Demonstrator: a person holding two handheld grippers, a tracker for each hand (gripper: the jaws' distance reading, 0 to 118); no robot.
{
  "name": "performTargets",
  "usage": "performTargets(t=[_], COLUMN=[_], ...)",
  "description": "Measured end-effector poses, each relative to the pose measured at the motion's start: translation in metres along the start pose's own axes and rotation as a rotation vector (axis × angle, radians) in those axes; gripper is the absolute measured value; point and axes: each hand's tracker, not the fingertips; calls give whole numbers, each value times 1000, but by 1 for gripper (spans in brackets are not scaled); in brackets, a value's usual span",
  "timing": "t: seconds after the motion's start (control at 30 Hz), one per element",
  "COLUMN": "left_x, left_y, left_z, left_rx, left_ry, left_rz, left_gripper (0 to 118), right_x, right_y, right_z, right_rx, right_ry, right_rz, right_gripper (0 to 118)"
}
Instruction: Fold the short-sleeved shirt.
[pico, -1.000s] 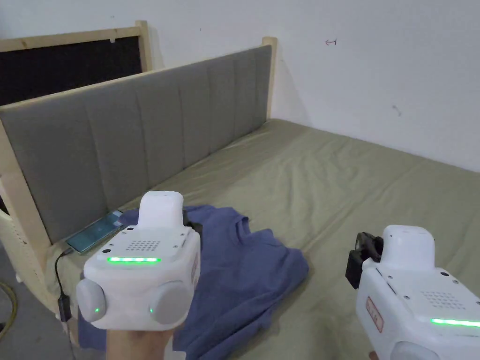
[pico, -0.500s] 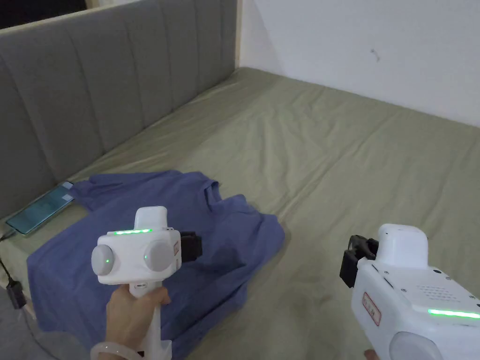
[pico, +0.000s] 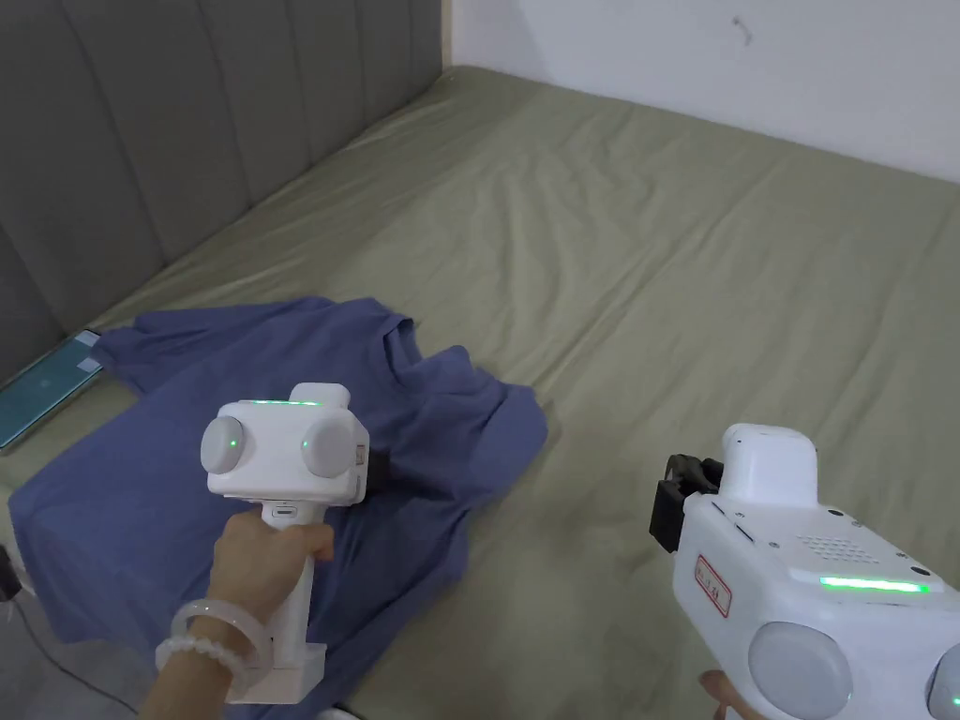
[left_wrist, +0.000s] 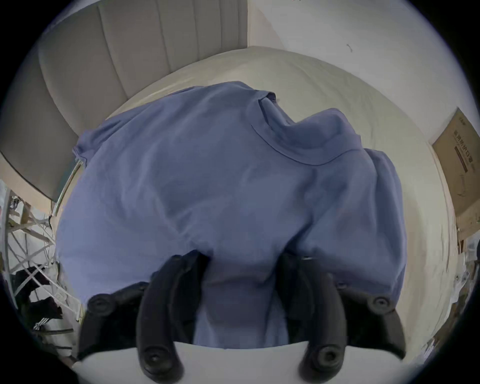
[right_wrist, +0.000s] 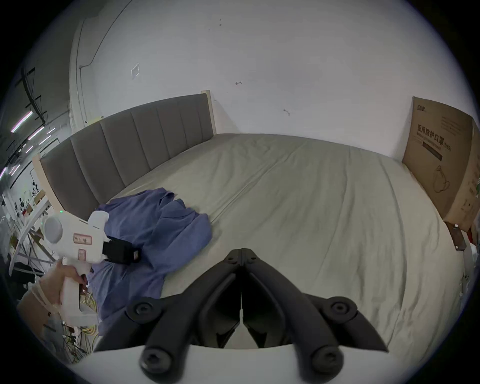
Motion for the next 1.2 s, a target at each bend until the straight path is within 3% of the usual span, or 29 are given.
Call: performTargets(t=[0.07,0.1,0.13,0.23,0.47,0.63,0.8,1.0,1.2], left_x=[-2,-9,-12,-12,-20,0,68,180,299], left_y=[1,0,-1,-2,14,37,59,65,56], left_z=[6,3,2,0,31,87,137,200,280], left_rx=[10,20,9,-5,30,154,249,324,407], left_ry=[22,91,13,11,-49,-158,-255,-471,-771], left_rz=[21,47,65,30,91,97,-23,-192,-392], left_gripper=[2,2,2,2,1,1,1,1,1], right_x=[0,1,1,5,24,52,85,133,187], right_y=[-2,-3,-4,-6,-2,4,5,3,-4], right_z=[1,2,2,3,24,47,79,127,184], right_rx=[-8,-11,-13,-27,5,50,103,174,254], right_ry=[-1,-2,-9,-18,-45,-86,-141,-242,-408], right_rz=[-5,-2,3,0,-39,-130,-173,-254,-313], right_gripper=[0,0,0,0,0,0,0,0,0])
